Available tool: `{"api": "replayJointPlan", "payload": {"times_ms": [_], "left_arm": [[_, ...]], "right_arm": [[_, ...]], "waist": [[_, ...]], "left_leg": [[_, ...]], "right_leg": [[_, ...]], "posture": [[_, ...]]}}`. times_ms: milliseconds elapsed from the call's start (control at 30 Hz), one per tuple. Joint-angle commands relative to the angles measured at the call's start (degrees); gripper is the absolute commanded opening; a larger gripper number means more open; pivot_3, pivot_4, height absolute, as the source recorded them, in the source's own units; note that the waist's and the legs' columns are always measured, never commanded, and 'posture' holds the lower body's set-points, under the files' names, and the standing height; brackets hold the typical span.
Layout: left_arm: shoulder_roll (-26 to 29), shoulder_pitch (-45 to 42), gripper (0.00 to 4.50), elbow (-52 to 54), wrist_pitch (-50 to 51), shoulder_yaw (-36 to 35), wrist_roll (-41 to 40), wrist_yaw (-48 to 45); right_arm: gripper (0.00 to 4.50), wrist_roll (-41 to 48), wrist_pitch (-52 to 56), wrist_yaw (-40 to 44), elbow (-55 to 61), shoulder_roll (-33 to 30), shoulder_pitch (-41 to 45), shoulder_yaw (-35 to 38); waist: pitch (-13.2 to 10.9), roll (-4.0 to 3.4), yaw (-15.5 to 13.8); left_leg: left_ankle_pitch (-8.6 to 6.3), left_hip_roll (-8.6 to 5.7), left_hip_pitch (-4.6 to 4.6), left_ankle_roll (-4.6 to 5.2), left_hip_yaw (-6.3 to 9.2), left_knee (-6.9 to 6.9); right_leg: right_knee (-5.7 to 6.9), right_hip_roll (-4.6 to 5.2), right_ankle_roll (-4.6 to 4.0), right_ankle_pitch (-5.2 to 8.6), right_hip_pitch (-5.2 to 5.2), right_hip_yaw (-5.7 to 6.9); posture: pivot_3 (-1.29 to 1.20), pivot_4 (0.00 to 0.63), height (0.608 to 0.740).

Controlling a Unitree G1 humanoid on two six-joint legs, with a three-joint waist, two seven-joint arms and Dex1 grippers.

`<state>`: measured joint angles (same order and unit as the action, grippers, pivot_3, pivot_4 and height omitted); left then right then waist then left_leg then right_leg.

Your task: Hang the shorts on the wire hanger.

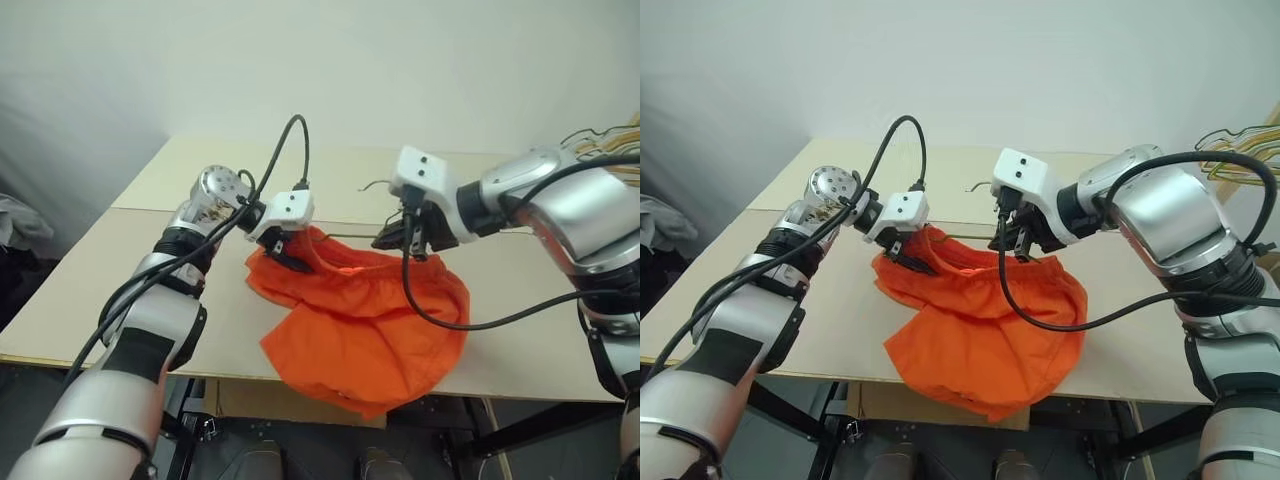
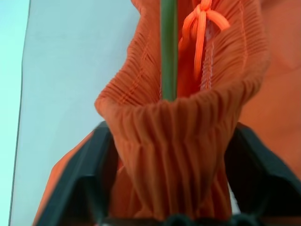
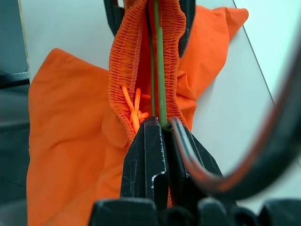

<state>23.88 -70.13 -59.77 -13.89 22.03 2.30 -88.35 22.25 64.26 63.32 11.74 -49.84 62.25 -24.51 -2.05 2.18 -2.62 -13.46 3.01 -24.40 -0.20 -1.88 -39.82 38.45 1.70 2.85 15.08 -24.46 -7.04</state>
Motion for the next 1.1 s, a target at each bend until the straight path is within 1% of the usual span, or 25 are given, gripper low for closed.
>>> {"api": "replayJointPlan", "payload": {"times_ms": [33,200,400,467,500,633,800,867,967,1033,1100], "left_arm": [[-0.17,-2.44,1.81,-0.31,-1.51,-1.63,0.79,-0.70],[0.22,-2.10,0.05,-0.85,-2.08,-2.13,1.74,-2.11],[0.05,-2.22,0.02,-1.55,-1.52,-3.11,2.71,-0.65],[-0.07,-2.38,0.00,-1.86,-0.79,-3.64,2.45,-0.87],[-0.12,-2.42,0.00,-1.97,-0.30,-3.94,2.27,-0.86],[0.00,-2.50,0.00,-2.32,1.06,-4.64,2.13,-0.72],[0.36,-2.34,0.00,-2.90,2.35,-5.24,2.17,-0.54],[0.50,-2.31,0.00,-3.08,2.31,-5.34,2.31,-0.49],[0.56,-2.55,0.00,-3.53,2.34,-5.47,2.47,-0.16],[0.34,-3.04,0.00,-3.76,2.61,-5.76,2.35,0.21],[0.18,-3.28,0.00,-3.84,2.70,-6.03,2.22,0.30]], "right_arm": [[0.00,-1.46,-1.19,0.30,0.00,-0.30,1.92,0.59],[0.00,-3.48,-2.46,0.02,-1.05,-0.21,2.46,-0.32],[0.00,-6.41,-9.46,-0.94,-0.77,-1.02,0.37,-0.06],[0.59,-7.67,-10.85,-1.80,-0.87,-1.14,-0.45,0.30],[0.80,-7.96,-11.12,-1.73,-0.74,-1.45,-0.88,0.60],[2.16,-7.41,-9.98,-1.72,0.35,-3.14,-2.62,3.51],[3.96,-4.39,-7.54,-1.02,2.94,-8.15,-6.68,11.66],[4.47,-2.55,-6.46,-0.62,3.92,-10.08,-8.42,15.65],[4.47,0.02,-5.35,0.43,5.57,-13.11,-11.96,20.23],[4.47,0.35,-6.15,1.41,7.62,-15.71,-16.78,20.30],[4.47,0.32,-6.68,1.45,8.55,-16.48,-19.69,19.31]], "waist": [[0.00,0.00,0.18],[0.00,-0.01,0.52],[-0.01,-0.01,0.49],[-0.01,-0.02,0.51],[-0.01,-0.02,0.50],[-0.01,-0.02,0.47],[-0.02,-0.02,0.43],[-0.02,-0.03,0.45],[-0.03,-0.04,0.48],[-0.03,-0.04,0.50],[-0.03,-0.04,0.78]], "left_leg": [[0.00,0.00,0.00,0.00,0.00,0.00],[0.00,0.00,0.02,0.00,0.00,0.00],[0.00,0.00,0.00,0.00,0.00,0.00],[0.00,0.00,0.00,0.00,0.00,0.00],[0.00,0.00,0.00,0.00,0.00,0.00],[0.00,0.00,0.00,0.00,0.00,0.00],[0.00,-0.01,-0.01,0.00,0.00,0.01],[0.00,-0.01,-0.01,0.00,0.00,0.01],[0.00,0.00,0.02,0.00,0.00,0.01],[0.00,0.00,0.05,0.00,0.00,0.02],[0.00,0.00,0.09,0.00,0.00,0.01]], "right_leg": [[0.00,0.00,0.00,0.00,0.00,0.00],[0.03,0.00,0.00,0.00,-0.01,0.00],[0.03,0.00,0.01,0.01,-0.02,0.00],[0.03,0.00,0.01,0.01,-0.02,0.00],[0.03,0.00,0.01,0.01,-0.02,0.00],[0.04,0.00,0.00,0.01,-0.02,0.00],[0.02,0.01,0.01,0.01,-0.02,0.00],[0.02,0.00,0.01,0.01,-0.02,-0.01],[0.02,0.00,0.00,0.00,-0.01,-0.01],[0.00,0.00,0.00,0.01,0.03,0.00],[-0.01,0.01,0.00,0.01,0.08,-0.02]], "posture": [[0.06,0.000,0.740],[0.06,0.000,0.740],[0.06,0.000,0.740],[0.06,0.000,0.740],[0.05,0.000,0.740],[0.05,0.000,0.740],[0.05,0.000,0.740],[0.04,0.000,0.740],[0.04,0.000,0.740],[0.04,0.000,0.740],[0.04,0.000,0.740]]}}
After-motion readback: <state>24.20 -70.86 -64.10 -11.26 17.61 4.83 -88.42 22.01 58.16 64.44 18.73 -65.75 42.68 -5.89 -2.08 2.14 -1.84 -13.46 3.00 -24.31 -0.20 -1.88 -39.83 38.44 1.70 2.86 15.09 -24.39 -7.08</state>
